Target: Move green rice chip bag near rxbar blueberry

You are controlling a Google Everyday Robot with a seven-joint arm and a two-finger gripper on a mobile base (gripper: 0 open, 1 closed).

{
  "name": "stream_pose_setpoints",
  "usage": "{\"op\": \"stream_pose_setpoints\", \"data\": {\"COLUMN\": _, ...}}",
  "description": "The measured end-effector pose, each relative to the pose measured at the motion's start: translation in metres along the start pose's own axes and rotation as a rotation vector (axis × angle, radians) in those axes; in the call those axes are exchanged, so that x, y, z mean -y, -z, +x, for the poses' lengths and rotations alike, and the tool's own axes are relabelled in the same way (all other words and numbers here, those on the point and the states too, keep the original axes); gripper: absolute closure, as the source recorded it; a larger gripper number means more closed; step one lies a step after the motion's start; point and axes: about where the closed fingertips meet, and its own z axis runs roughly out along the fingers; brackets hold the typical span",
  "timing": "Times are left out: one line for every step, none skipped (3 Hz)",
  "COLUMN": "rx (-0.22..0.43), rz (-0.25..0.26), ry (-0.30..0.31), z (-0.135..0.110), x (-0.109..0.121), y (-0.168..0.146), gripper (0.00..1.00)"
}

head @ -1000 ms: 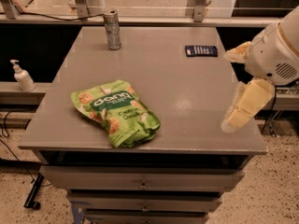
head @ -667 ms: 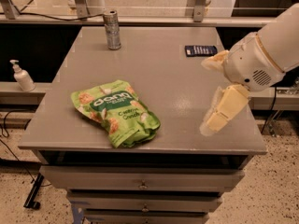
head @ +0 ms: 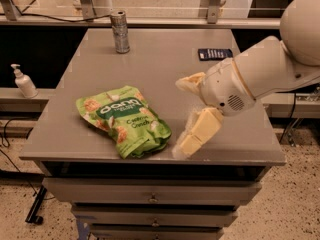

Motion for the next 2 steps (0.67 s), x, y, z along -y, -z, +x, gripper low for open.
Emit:
{"op": "stream_pose_setpoints", "data": {"rx": 0.072, "rz": -0.013, "ry": 0.027, "z": -0.013, "x": -0.001, "y": -0.032, "gripper": 0.0}}
{"op": "stream_pose_setpoints", "data": {"rx": 0.122, "rz": -0.01, "ry": 0.044, "z": -0.019, "x": 0.006, "y": -0.059, "gripper": 0.0}}
